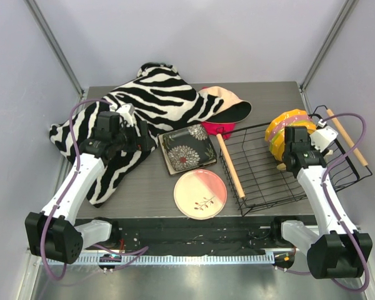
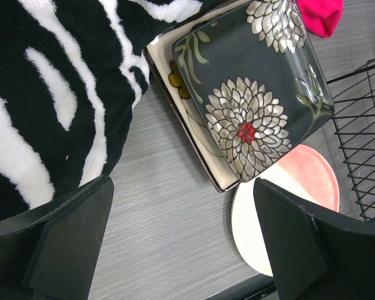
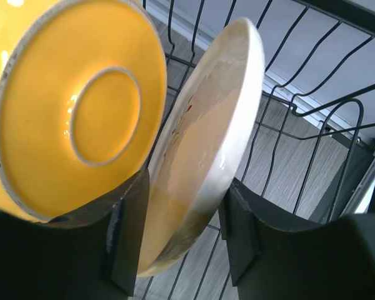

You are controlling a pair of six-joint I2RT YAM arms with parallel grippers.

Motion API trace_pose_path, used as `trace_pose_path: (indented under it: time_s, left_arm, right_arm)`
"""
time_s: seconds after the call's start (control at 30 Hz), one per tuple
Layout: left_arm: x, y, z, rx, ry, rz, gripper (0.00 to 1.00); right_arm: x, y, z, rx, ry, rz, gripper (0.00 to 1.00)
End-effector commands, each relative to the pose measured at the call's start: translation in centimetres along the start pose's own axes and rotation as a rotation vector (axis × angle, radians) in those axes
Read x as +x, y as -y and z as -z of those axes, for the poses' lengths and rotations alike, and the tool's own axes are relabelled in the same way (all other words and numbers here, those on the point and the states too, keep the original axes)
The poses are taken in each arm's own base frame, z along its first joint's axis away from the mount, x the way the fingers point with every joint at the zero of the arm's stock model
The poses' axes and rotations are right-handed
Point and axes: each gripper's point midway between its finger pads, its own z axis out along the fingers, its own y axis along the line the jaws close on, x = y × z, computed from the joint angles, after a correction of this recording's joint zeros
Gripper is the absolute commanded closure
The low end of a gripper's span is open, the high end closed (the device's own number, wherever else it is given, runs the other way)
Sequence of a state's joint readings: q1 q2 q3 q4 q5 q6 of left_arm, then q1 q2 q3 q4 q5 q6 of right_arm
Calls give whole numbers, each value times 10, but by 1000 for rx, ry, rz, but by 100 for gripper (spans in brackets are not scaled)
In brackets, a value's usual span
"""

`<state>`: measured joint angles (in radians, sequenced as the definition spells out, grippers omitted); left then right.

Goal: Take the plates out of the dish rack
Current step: Unload the plate from the dish rack.

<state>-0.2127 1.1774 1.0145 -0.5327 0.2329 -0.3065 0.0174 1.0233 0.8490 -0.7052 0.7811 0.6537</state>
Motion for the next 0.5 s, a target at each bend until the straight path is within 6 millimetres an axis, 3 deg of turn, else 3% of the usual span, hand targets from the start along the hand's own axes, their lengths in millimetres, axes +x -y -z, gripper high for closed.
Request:
trace_pose_path:
  time_s: [0.0,0.33,0.47]
  left_arm:
    - [-7,4,6,22,34,-9,0]
    - [-7,5,6,26,38,-8,0]
    - [-7,5,7,27,39,-7,0]
  right_arm:
    - [-27,-5,0,1,112,-112,51]
    - [-16,-9,-14,6,140,-139,71]
    - [-18,-14,-12,-20,127,-140,99]
